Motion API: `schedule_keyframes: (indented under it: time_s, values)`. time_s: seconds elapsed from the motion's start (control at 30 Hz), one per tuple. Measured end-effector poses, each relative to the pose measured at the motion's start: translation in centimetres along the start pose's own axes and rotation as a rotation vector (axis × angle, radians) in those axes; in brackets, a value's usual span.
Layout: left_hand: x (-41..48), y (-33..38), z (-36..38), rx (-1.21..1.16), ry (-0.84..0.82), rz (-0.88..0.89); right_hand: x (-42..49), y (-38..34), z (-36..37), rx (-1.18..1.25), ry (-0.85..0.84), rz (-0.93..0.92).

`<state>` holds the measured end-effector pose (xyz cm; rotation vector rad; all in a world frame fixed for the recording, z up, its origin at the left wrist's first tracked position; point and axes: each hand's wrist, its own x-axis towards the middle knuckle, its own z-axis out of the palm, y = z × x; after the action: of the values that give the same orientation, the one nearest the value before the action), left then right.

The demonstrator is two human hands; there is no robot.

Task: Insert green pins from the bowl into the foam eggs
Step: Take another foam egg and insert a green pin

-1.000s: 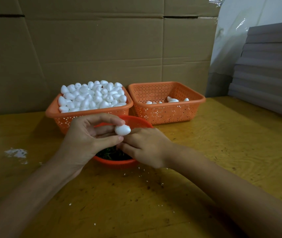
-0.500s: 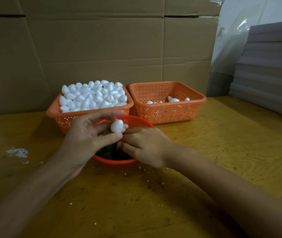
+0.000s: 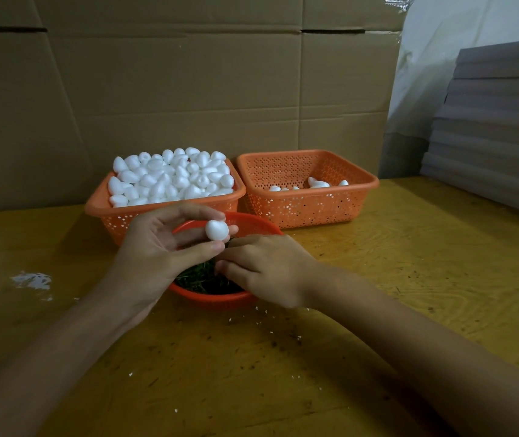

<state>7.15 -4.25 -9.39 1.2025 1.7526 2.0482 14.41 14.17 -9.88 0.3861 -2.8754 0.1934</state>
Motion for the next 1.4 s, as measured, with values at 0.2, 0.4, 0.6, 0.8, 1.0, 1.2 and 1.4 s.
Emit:
schedule_keyframes:
  time_s: [0.2,0.4,0.6,0.8,1.0,1.2,1.4]
  values:
    - [-0.20,0.05,0.30,0.039,-0.010,0.026,-0.17,-0.24,0.00,0.027,0.041,0.002]
    - [-0.14,0.08,0.38,0.046,-0.018,0.019,-0.32,-0.43,-0.21,0.050,0.043,0.010]
    - [-0.11,0.19,0.29,0.082,-0.007,0.012,-0.23,-0.48,-0.33,0.025,0.007,0.024]
    - [-0.18,0.36,0.44,0.113,-0.012,0.009,-0.17,-0.45,-0.26,0.011,-0.005,0.029]
    - [-0.21,0.41,0.62,0.113,0.007,0.010,-0.12,-0.39,-0.21,0.015,-0.005,0.026]
    - [-0.05,0.33,0.55,0.107,0.020,0.017,0.00,-0.54,-0.55,0.036,-0.048,0.051]
    - [0.02,0.38,0.37,0.100,0.021,-0.017,0.34,-0.40,-0.93,0.174,-0.062,0.126]
